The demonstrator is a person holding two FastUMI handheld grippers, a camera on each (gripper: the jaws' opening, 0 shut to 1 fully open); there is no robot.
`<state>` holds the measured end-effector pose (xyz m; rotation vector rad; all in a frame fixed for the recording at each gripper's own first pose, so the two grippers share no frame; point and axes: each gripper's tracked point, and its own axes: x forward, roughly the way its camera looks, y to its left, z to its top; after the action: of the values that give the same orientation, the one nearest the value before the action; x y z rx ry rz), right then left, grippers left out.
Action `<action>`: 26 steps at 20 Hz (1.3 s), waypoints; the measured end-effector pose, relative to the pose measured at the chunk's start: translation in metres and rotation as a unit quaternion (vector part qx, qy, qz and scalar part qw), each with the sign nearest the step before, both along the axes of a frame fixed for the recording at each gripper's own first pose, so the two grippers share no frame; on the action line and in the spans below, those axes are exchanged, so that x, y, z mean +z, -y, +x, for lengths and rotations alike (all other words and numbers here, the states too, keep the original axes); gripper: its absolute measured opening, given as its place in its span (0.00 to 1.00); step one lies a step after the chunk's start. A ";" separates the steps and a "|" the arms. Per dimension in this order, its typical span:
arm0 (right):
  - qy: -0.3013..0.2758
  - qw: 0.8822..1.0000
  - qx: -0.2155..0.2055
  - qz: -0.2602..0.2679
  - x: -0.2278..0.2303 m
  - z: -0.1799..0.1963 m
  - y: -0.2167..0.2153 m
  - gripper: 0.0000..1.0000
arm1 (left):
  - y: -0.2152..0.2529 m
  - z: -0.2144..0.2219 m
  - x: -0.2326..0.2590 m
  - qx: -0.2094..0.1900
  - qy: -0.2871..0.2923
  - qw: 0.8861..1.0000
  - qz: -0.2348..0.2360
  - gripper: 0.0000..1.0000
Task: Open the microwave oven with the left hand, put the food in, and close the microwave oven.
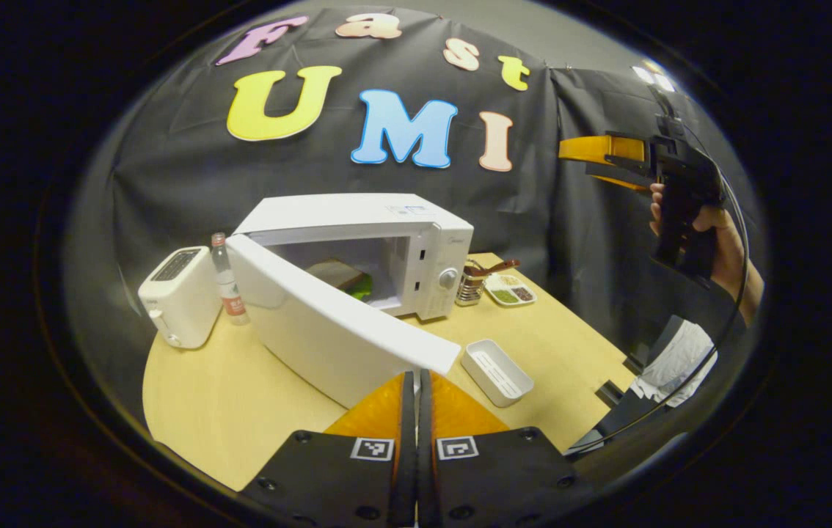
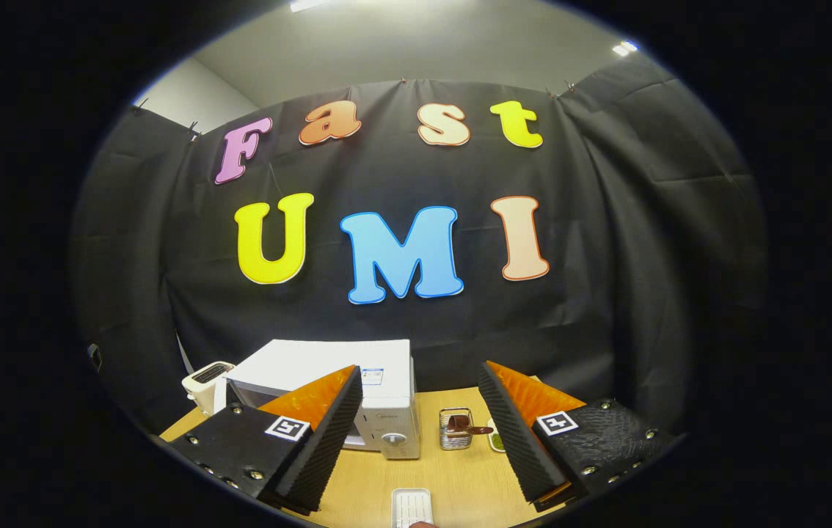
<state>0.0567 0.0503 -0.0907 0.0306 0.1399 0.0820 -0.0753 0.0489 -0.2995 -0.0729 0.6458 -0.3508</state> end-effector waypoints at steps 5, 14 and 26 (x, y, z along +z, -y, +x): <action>0.026 1.000 0.001 -0.009 0.015 0.004 0.010 0.96 | 0.022 0.028 -0.002 -0.014 0.001 1.000 -0.003 0.07; 0.028 1.000 0.000 -0.007 0.019 0.013 0.035 0.96 | 0.060 0.086 -0.006 -0.013 0.000 0.999 -0.036 0.07; 0.015 1.000 -0.019 -0.012 0.005 0.031 0.077 0.96 | 0.091 0.168 -0.025 0.014 0.001 0.999 -0.043 0.07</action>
<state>0.0879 -0.0265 -0.0855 0.0083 0.1112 0.0434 0.0926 -0.0426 -0.3241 -0.1630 0.6273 -0.3514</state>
